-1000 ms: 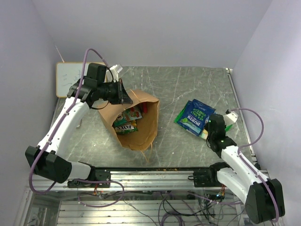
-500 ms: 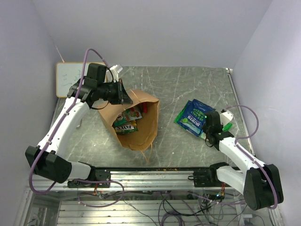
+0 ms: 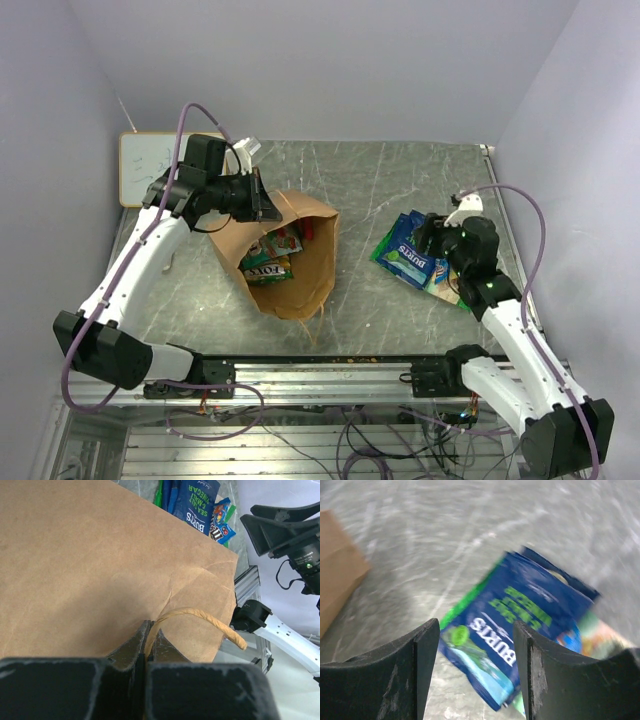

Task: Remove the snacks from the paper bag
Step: Place the snack at the center of the board, then take out the snack from the paper bag.

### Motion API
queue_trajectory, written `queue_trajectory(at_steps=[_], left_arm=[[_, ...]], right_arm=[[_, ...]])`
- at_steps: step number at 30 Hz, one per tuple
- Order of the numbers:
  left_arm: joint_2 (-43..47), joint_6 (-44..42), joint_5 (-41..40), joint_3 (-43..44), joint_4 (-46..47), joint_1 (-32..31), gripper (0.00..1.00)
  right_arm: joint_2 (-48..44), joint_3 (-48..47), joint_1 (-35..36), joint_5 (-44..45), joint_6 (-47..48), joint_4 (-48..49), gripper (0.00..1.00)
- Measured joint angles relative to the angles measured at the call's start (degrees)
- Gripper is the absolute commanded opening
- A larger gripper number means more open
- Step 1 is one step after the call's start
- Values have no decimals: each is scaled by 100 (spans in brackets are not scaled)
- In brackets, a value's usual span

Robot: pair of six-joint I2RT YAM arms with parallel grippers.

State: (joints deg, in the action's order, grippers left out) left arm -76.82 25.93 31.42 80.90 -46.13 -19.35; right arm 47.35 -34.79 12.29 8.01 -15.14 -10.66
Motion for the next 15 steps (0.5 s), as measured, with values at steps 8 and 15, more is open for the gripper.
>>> queue_trajectory(at_steps=[8, 15], left_arm=[[214, 229, 2, -332, 87, 0, 7], [529, 837, 151, -925, 295, 0, 7]], right_arm=[[483, -282, 1047, -2968, 1703, 1104, 59], [1165, -713, 3834, -3414, 3635, 1167, 60]])
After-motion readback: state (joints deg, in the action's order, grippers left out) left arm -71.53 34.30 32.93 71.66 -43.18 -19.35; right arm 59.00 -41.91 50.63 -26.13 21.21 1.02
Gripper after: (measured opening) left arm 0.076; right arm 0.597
